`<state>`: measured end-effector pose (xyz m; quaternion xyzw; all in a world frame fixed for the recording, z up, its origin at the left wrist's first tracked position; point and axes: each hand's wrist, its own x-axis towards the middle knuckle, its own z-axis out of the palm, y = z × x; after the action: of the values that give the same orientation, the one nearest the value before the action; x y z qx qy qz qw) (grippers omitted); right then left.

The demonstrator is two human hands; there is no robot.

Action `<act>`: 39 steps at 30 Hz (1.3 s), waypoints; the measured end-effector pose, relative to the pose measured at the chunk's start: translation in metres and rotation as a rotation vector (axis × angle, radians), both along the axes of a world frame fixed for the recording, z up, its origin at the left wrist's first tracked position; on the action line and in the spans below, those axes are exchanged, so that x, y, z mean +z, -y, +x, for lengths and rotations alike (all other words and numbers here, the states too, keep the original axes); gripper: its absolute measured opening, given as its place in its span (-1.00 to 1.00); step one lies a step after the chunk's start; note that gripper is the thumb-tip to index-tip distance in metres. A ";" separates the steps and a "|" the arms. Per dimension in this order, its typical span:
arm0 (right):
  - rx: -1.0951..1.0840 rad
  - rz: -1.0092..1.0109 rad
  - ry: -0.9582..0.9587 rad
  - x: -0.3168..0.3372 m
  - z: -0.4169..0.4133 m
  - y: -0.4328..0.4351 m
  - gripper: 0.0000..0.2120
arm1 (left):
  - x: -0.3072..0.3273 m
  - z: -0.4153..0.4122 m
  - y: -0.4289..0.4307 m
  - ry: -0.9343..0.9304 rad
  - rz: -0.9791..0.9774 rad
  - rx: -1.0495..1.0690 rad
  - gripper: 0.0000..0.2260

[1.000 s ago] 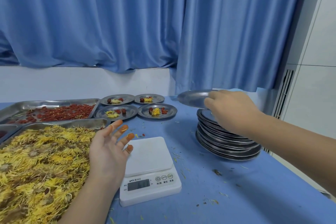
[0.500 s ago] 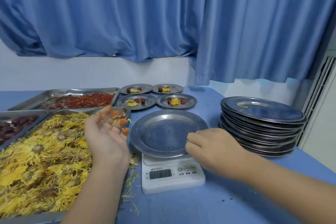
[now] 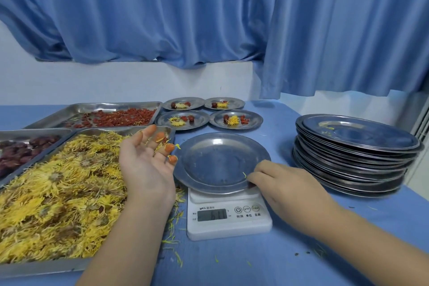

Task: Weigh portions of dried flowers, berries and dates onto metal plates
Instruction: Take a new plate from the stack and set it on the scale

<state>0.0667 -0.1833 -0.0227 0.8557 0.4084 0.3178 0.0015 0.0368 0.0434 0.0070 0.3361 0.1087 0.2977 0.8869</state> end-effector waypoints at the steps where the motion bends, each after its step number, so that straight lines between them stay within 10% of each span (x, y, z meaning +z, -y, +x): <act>1: 0.004 0.037 -0.046 -0.003 -0.002 0.003 -0.66 | 0.000 0.000 0.000 0.000 0.001 -0.003 -0.76; 9: 0.096 0.405 -0.220 0.005 -0.015 0.027 -0.85 | -0.001 0.000 -0.001 -0.001 0.015 0.015 -0.77; 16: 0.067 0.080 -0.673 -0.008 -0.015 0.026 -0.86 | -0.002 -0.001 -0.002 0.016 0.031 -0.003 -0.78; 39: 0.006 0.114 -0.748 -0.010 -0.022 0.018 -0.69 | -0.001 0.000 0.001 -0.019 0.030 -0.001 -0.80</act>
<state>0.0443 -0.2016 -0.0326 0.9101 0.3649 0.0055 -0.1963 0.0366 0.0426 0.0058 0.3523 0.1122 0.2958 0.8808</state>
